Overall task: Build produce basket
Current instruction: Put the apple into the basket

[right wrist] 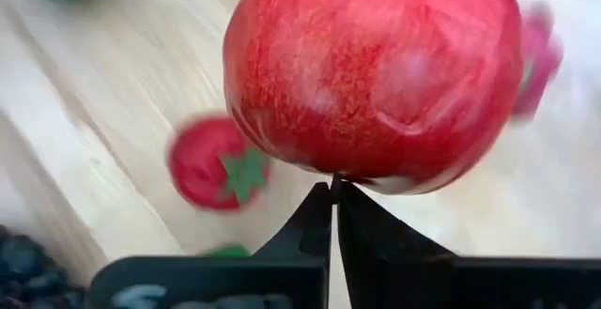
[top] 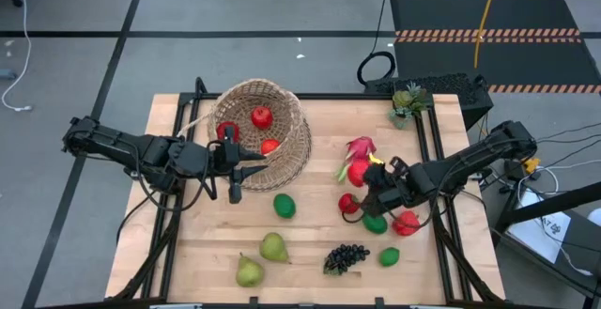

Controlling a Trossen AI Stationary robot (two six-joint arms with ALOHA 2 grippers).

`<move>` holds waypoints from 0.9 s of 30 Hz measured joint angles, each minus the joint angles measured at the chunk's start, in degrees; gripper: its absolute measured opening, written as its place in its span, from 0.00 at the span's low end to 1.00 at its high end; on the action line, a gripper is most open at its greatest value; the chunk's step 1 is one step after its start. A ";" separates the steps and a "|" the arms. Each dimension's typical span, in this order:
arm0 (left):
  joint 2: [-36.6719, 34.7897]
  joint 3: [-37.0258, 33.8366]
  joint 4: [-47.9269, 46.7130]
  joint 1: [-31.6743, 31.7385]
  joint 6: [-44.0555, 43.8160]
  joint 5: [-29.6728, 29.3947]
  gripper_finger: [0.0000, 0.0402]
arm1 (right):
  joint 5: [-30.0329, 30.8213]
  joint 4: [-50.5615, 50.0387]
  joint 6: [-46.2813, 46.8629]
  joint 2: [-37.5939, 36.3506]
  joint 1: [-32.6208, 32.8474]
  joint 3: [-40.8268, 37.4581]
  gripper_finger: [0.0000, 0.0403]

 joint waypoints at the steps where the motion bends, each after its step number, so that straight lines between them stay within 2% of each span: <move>1: 0.00 0.00 0.00 0.00 -0.27 0.00 0.27 | 1.21 0.00 -1.81 0.00 -0.04 1.37 0.00; 6: 0.00 0.00 0.15 0.00 -1.74 0.00 0.27 | 7.80 1.18 -12.26 0.00 -0.02 6.55 0.00; 11: 0.01 0.00 0.62 0.00 -2.14 0.00 0.27 | 12.52 7.24 -22.73 0.00 -0.02 7.31 0.00; 23: 0.00 0.00 1.61 0.00 -0.60 0.00 0.27 | 14.12 27.33 -39.89 -0.02 -0.02 1.41 0.00; 27: 0.00 0.00 0.86 0.00 -0.53 0.00 0.27 | 14.23 37.95 -50.78 0.00 -0.02 -2.60 0.00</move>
